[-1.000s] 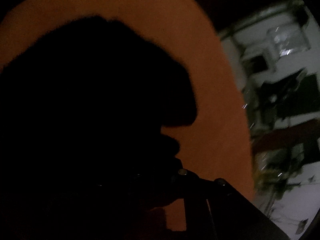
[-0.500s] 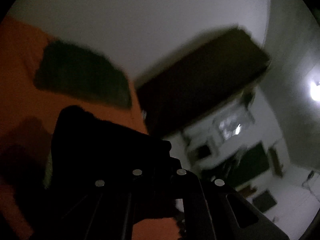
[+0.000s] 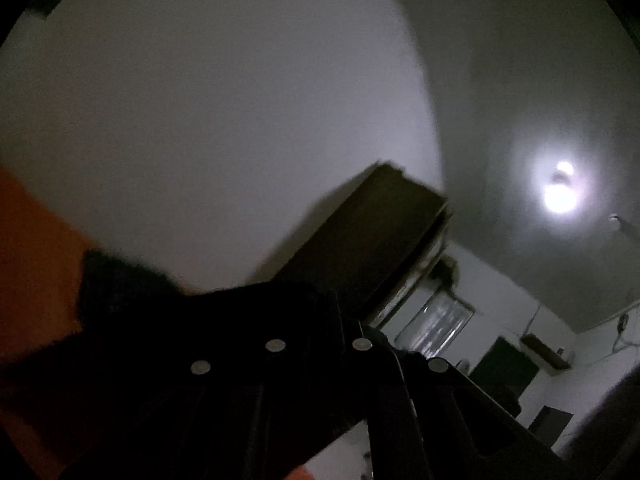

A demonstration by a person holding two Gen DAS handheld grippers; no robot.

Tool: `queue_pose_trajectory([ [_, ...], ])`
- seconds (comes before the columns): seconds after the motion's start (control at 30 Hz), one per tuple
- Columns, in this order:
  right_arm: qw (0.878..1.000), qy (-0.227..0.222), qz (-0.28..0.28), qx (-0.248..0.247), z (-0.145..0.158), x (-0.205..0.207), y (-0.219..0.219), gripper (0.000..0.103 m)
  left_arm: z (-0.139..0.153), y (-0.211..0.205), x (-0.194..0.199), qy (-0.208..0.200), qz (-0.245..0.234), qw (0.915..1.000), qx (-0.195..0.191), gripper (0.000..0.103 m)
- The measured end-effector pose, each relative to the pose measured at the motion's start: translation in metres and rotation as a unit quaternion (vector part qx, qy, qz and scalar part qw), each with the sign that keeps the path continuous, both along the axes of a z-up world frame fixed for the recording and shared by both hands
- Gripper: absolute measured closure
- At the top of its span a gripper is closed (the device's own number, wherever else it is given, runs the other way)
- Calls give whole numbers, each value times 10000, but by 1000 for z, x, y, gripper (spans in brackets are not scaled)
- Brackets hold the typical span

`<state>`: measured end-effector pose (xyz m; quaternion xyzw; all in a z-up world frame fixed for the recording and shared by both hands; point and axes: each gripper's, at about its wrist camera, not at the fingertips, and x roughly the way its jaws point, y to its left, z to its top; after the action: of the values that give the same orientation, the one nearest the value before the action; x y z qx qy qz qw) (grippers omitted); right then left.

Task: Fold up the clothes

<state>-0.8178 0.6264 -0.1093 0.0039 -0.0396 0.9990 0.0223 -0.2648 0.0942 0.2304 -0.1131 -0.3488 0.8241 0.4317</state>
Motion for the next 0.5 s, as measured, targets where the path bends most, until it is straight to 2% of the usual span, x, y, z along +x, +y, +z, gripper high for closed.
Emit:
queue_pose_trajectory([
  [0.1,9988,452,133,161,28,28,-18,97,36,-10,25,287,142,9995,61,98],
  [0.17,9983,499,278,109,43,45,-27,97,55,-12,41,421,314,9986,-106,98],
  [0.27,9981,376,482,-51,52,58,-21,97,61,-7,50,348,558,9969,-425,98],
  [0.3,9981,292,540,-91,53,60,-26,97,62,-19,46,243,601,9966,-514,98],
  [0.37,9976,-16,669,-169,54,47,-23,97,47,-21,23,-247,669,9952,-676,98],
  [0.43,9946,-531,834,-317,34,9,-25,97,26,-25,-7,-788,754,9907,-811,98],
  [0.5,9884,-1045,998,-464,14,-29,-27,97,-4,-30,-35,-1301,906,9821,-1020,98],
])
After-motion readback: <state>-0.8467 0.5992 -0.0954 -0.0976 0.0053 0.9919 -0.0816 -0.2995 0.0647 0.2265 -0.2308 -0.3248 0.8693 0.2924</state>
